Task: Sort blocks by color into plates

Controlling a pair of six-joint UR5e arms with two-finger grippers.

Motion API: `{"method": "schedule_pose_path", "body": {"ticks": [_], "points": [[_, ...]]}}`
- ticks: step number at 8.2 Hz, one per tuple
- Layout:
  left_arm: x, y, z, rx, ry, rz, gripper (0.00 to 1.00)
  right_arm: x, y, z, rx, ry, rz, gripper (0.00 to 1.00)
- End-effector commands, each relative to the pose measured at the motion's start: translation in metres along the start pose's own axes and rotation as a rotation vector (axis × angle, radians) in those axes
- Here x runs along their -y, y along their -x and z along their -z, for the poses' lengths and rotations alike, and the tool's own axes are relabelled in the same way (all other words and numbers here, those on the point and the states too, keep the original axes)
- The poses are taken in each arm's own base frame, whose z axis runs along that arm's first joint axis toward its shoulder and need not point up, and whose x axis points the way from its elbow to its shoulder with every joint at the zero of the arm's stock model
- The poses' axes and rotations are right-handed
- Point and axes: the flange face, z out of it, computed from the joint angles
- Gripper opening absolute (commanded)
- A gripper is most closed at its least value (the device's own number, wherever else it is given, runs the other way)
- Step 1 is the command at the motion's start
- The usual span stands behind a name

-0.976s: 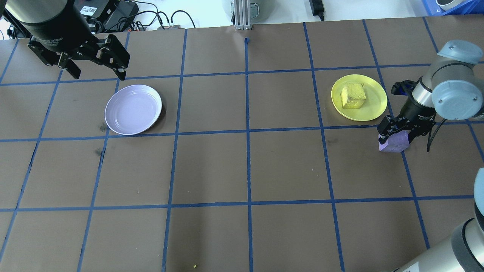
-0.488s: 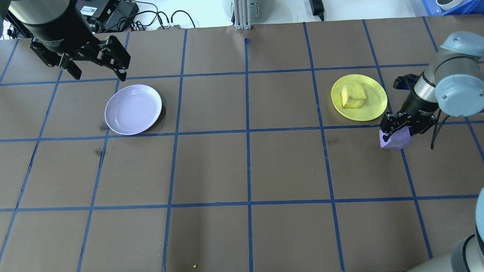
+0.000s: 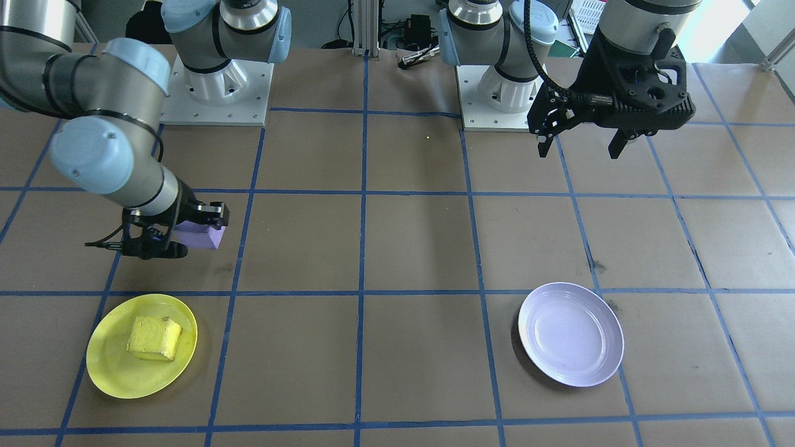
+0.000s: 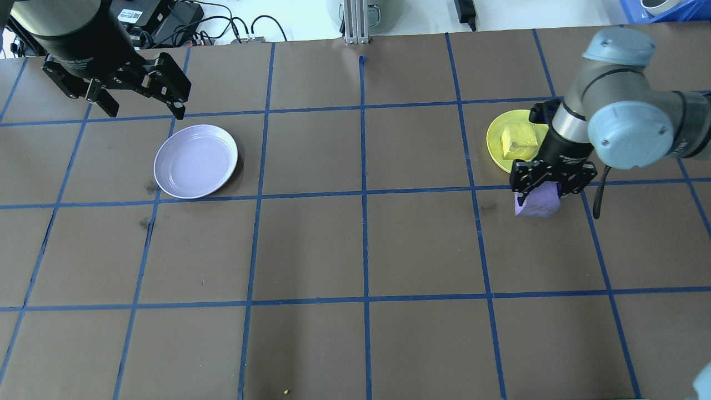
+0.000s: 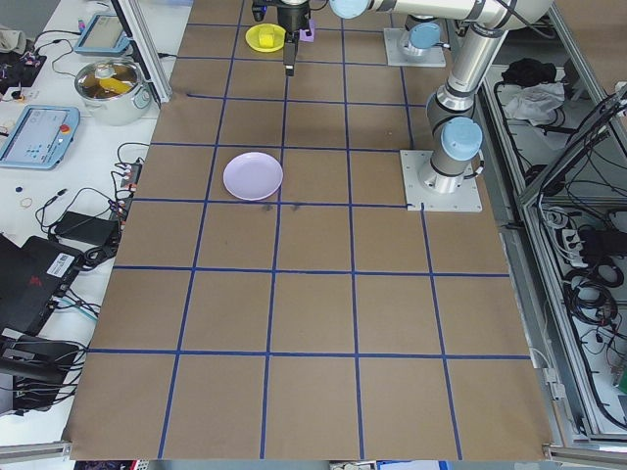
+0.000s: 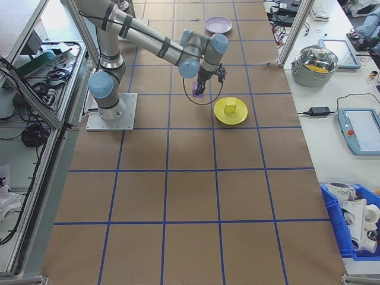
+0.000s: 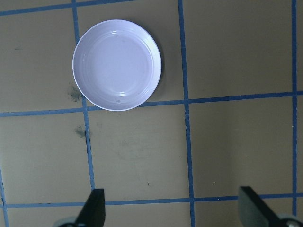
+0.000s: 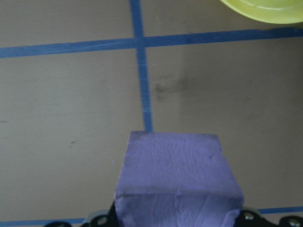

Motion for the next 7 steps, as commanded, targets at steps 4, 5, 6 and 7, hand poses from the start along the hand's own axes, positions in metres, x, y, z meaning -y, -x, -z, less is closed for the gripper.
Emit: {"method": "schedule_pose_path", "body": {"ticks": [4,5,6,7], "points": [[-0.001,0.001,-0.002,0.001,0.007,0.004,1.0,-0.067,0.29,-0.012,0.04,-0.107,0.106,0.0],[-0.002,0.0,-0.005,-0.001,0.013,0.003,1.0,-0.067,0.334,-0.021,0.04,-0.11,0.133,0.0],[0.0,0.0,-0.006,0.001,0.006,0.002,1.0,-0.063,0.353,-0.036,0.025,-0.095,0.153,0.0],[-0.005,0.0,-0.001,0.0,-0.001,0.003,1.0,-0.055,0.359,-0.045,0.026,-0.091,0.152,0.0]]}}
